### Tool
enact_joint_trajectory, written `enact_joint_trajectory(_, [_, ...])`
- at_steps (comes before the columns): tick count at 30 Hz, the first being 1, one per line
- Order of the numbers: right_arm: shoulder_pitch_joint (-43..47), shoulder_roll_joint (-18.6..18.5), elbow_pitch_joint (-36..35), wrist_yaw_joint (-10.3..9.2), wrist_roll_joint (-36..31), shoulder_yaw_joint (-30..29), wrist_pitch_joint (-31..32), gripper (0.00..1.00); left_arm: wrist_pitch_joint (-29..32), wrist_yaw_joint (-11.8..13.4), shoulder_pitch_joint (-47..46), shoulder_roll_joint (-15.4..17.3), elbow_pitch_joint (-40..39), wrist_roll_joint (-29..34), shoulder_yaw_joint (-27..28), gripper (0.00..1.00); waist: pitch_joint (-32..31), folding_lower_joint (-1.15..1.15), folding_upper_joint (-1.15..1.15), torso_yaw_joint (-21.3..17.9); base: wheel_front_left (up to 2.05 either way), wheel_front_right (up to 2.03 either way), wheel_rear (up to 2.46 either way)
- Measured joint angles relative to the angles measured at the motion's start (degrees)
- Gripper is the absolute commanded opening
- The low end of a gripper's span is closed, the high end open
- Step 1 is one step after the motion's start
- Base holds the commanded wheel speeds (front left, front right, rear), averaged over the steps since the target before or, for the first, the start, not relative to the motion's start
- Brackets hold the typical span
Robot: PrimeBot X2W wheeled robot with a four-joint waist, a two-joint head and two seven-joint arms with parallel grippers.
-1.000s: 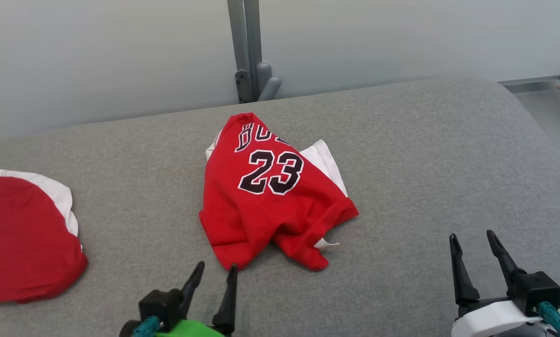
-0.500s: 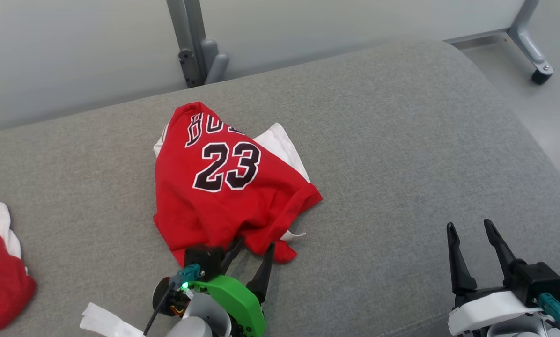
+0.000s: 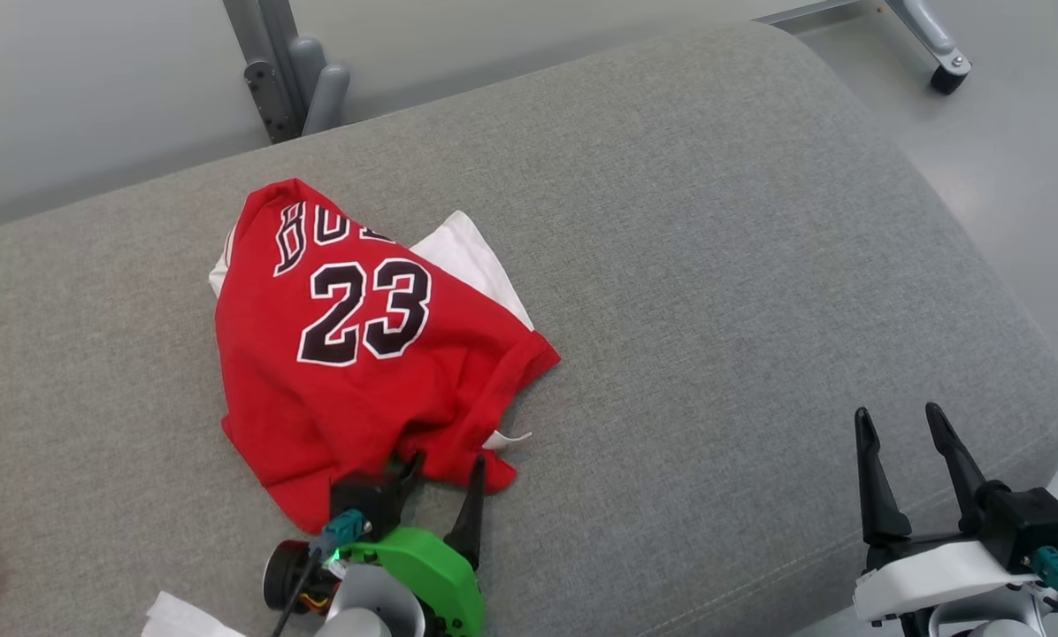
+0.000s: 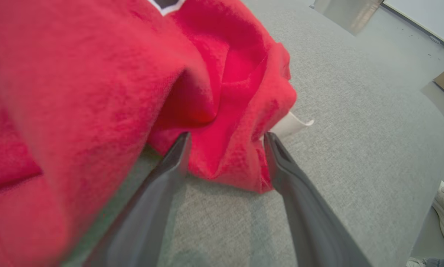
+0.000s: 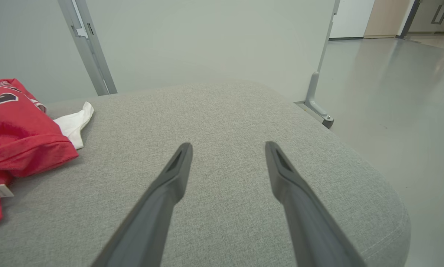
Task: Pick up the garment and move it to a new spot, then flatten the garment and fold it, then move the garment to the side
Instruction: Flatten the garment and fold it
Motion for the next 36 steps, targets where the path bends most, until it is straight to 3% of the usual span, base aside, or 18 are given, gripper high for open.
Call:
enact_joint_trajectory(14, [-1.41,0.02,-0.13,0.00,0.78,1.01,0.00,1.00,4.82,3.25,3.34,1.97,-6.94,1.48,-2.70,1.00,2.00,0.00,0.00,-0.52,0.00,0.00,0.00])
enact_joint_trajectory(31, [-1.39,0.02,-0.12,0.00,1.30,0.91,0.00,1.00,4.91,2.70,-1.73,1.05,-0.26,1.88,-3.54,1.00,3.24,0.00,0.00,-2.59,0.00,0.00,0.00])
enact_joint_trajectory(32, [-1.38,0.01,-0.10,0.00,1.32,0.78,0.00,1.00,4.86,2.48,-1.96,0.93,0.27,1.86,-3.53,0.80,3.18,0.00,0.00,-2.52,0.00,0.00,0.00])
enact_joint_trajectory(34, [-1.33,0.00,-0.05,0.00,1.40,0.33,0.00,1.00,4.72,1.87,-2.22,0.71,1.37,1.40,-3.59,0.00,3.02,0.00,0.00,-2.23,0.00,0.00,0.00])
enact_joint_trajectory(36, [-1.29,0.00,0.04,0.00,1.48,0.09,0.00,1.00,4.98,0.93,-2.32,0.76,2.07,1.10,-3.87,0.00,2.84,0.00,0.00,-1.80,0.00,0.00,0.00])
